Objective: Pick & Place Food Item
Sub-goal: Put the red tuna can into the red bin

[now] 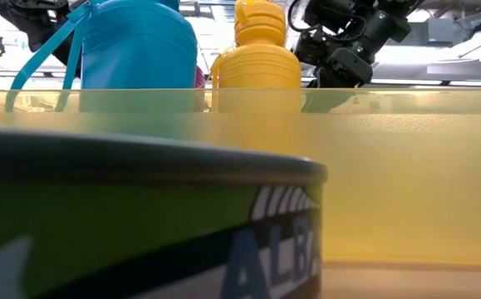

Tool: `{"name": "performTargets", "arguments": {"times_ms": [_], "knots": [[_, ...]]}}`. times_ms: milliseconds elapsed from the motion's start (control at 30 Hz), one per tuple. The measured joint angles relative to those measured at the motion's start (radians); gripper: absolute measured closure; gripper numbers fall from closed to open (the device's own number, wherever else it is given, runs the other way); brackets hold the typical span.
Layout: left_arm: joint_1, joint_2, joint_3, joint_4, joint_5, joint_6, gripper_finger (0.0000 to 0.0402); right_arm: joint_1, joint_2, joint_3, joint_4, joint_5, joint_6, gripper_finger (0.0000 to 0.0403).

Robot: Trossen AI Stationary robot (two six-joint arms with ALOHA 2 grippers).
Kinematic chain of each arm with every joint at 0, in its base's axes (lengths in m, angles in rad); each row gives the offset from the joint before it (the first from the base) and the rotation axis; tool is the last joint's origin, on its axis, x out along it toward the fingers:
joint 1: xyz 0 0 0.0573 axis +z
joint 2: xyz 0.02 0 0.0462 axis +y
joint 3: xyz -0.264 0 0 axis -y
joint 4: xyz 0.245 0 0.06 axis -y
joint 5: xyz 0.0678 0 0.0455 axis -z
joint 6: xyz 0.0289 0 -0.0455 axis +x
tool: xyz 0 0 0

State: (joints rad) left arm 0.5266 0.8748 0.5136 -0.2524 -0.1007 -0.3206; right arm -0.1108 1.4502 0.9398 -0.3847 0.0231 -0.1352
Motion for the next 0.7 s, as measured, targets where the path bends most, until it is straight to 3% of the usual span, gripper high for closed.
{"name": "performTargets", "arguments": {"times_ms": [267,467,700], "knots": [[0.148,0.002,0.029,-0.044,-0.147,0.094,0.0401,0.008,0.000,0.000,0.001,0.000,-0.004,0.0097],[0.253,0.120,0.029,-0.059,-0.121,0.125,0.0401,0.013,0.000,0.000,0.004,0.000,-0.006,0.0097],[0.371,0.318,0.029,0.098,-0.064,0.191,0.0401,0.013,0.000,0.000,0.008,0.000,-0.030,0.0097]]}}
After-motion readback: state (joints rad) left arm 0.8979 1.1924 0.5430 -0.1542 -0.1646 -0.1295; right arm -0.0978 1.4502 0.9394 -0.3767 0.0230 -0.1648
